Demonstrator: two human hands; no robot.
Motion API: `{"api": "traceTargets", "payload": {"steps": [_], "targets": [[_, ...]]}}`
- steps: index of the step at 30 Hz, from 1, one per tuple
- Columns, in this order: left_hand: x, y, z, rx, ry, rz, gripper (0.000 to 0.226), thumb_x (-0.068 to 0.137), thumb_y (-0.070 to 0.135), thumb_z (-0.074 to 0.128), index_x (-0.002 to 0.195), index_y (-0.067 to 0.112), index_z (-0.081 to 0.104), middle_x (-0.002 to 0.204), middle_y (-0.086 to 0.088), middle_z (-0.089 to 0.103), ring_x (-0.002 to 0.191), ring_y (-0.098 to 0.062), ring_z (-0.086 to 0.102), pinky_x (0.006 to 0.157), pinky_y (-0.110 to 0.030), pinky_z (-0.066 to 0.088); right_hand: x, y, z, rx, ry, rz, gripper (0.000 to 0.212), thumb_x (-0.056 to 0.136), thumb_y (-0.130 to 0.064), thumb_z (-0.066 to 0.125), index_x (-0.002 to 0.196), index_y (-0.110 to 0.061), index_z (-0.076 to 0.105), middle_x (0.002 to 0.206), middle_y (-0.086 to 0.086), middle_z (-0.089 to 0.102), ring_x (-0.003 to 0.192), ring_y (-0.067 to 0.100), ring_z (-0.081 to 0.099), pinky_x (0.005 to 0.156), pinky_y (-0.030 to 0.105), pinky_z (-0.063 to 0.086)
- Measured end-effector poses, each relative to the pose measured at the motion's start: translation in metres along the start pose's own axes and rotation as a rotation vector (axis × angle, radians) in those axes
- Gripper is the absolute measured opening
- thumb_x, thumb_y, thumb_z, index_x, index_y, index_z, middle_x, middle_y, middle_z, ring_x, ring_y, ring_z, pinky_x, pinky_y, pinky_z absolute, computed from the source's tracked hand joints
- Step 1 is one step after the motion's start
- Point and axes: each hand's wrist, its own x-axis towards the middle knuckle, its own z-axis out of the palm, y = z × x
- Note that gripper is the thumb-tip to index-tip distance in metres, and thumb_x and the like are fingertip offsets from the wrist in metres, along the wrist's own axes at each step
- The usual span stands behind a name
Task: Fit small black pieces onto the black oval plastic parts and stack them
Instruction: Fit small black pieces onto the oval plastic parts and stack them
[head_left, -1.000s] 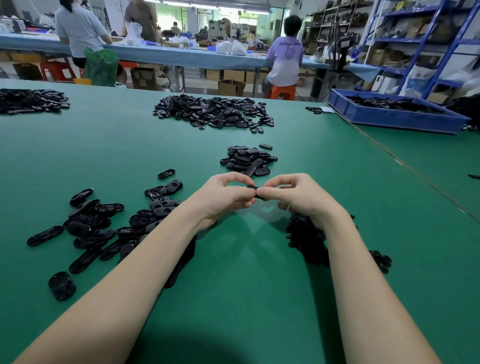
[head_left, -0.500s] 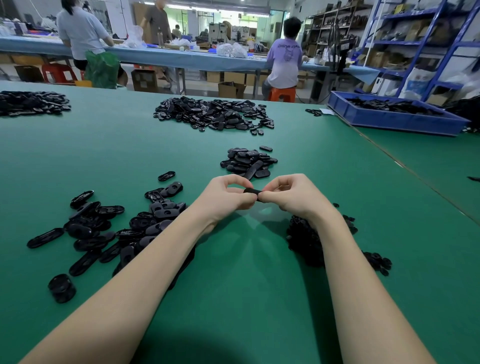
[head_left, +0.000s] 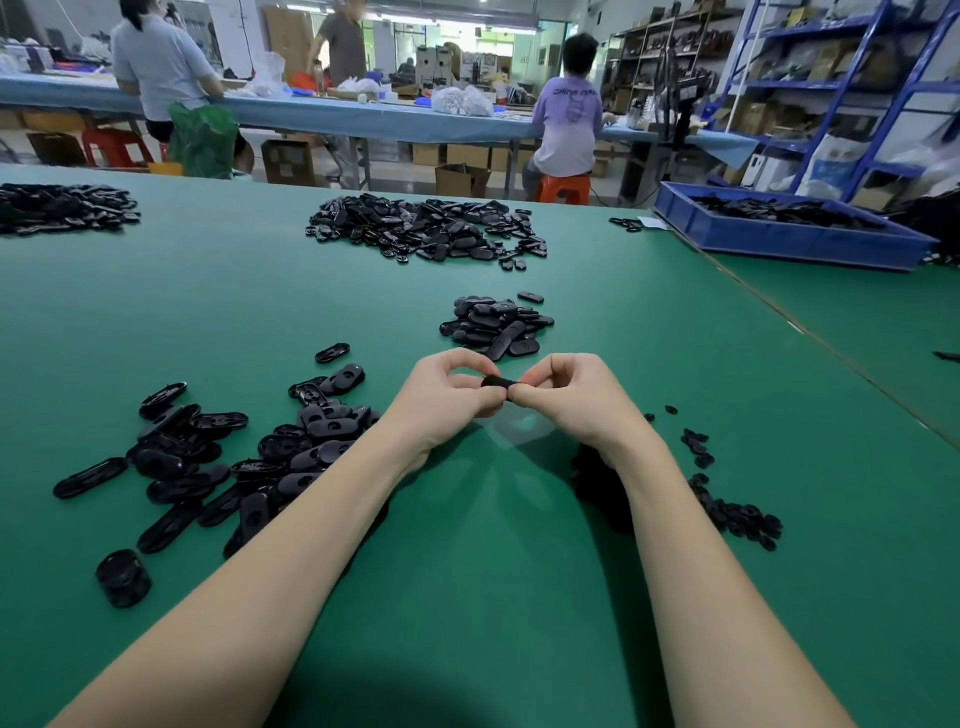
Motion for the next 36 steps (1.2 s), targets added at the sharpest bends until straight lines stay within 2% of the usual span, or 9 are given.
{"api": "traceTargets", "payload": {"steps": [6,10,12,14,21,27,30,33,36], "targets": [[0.002,0.003,-0.01,0.406,0.003,0.273,0.019,0.083,0.014,0.076,0.093,0.029,0.068,0.085,0.009,0.077,0.07,-0.003,0.069,0.066,-0.007,0.045,-0.005,-0.004,-0.01,0.138,-0.057,0.07,0.016,0.083,-0.032,0.081,0.093,-0.023,0.073,0.082,0.0,0.075,0.048,0.006,0.044,0.047,0.016,0.035],[0.013,0.0,-0.01,0.594,0.128,0.364,0.015,0.08,0.029,0.08,0.089,0.032,0.069,0.091,0.018,0.072,0.073,-0.011,0.065,0.076,-0.024,0.053,-0.004,-0.004,-0.016,0.115,0.008,0.087,0.017,0.087,-0.038,0.077,0.097,-0.025,0.072,0.087,-0.009,0.079,0.051,0.004,0.054,0.057,0.022,0.04],[0.026,0.001,-0.006,0.617,0.209,0.358,0.015,0.08,0.032,0.08,0.09,0.032,0.069,0.091,0.017,0.07,0.072,-0.01,0.06,0.078,-0.029,0.053,-0.003,-0.002,-0.02,0.117,0.047,0.098,0.013,0.088,-0.037,0.075,0.094,-0.026,0.072,0.087,-0.011,0.079,0.049,0.002,0.056,0.051,0.018,0.038],[0.045,0.005,0.001,0.63,0.277,0.341,0.016,0.08,0.035,0.079,0.093,0.032,0.069,0.091,0.013,0.068,0.078,-0.01,0.059,0.077,-0.03,0.052,-0.002,0.0,-0.023,0.13,0.05,0.104,0.01,0.089,-0.035,0.074,0.092,-0.026,0.072,0.087,-0.011,0.079,0.048,0.001,0.055,0.045,0.014,0.035],[0.107,0.018,0.027,0.811,0.374,0.22,0.02,0.085,0.036,0.07,0.105,0.03,0.067,0.106,0.006,0.067,0.104,-0.019,0.062,0.081,-0.03,0.047,-0.001,0.002,-0.023,0.169,0.02,0.111,0.01,0.089,-0.033,0.072,0.094,-0.025,0.073,0.084,-0.013,0.078,0.052,0.003,0.056,0.053,0.019,0.037],[0.108,0.013,0.027,0.865,0.397,0.252,0.025,0.086,0.04,0.07,0.108,0.03,0.064,0.107,0.004,0.064,0.103,-0.02,0.06,0.079,-0.031,0.044,0.0,0.002,-0.024,0.157,-0.007,0.1,0.01,0.09,-0.036,0.072,0.093,-0.026,0.072,0.083,-0.016,0.078,0.048,-0.001,0.054,0.051,0.017,0.036],[0.092,0.018,0.017,0.776,0.359,0.273,0.019,0.087,0.038,0.069,0.103,0.029,0.066,0.099,0.006,0.065,0.095,-0.017,0.061,0.076,-0.03,0.046,-0.001,0.002,-0.022,0.148,-0.023,0.087,0.01,0.091,-0.034,0.071,0.093,-0.025,0.073,0.083,-0.016,0.078,0.048,-0.001,0.054,0.056,0.021,0.038],[0.067,0.026,-0.001,0.732,0.188,0.286,0.006,0.088,0.033,0.069,0.093,0.029,0.069,0.092,0.008,0.067,0.085,-0.013,0.062,0.077,-0.027,0.051,-0.001,0.002,-0.02,0.122,-0.053,0.083,0.011,0.092,-0.035,0.071,0.095,-0.025,0.074,0.083,-0.015,0.078,0.048,-0.001,0.055,0.057,0.021,0.039],[0.039,0.035,-0.022,0.766,0.012,0.246,0.007,0.09,0.037,0.068,0.091,0.031,0.071,0.091,0.014,0.068,0.079,-0.001,0.062,0.065,-0.015,0.044,-0.001,-0.001,-0.017,0.081,-0.095,0.071,0.009,0.093,-0.034,0.07,0.094,-0.026,0.073,0.083,-0.014,0.078,0.052,0.003,0.057,0.054,0.015,0.04]]}}
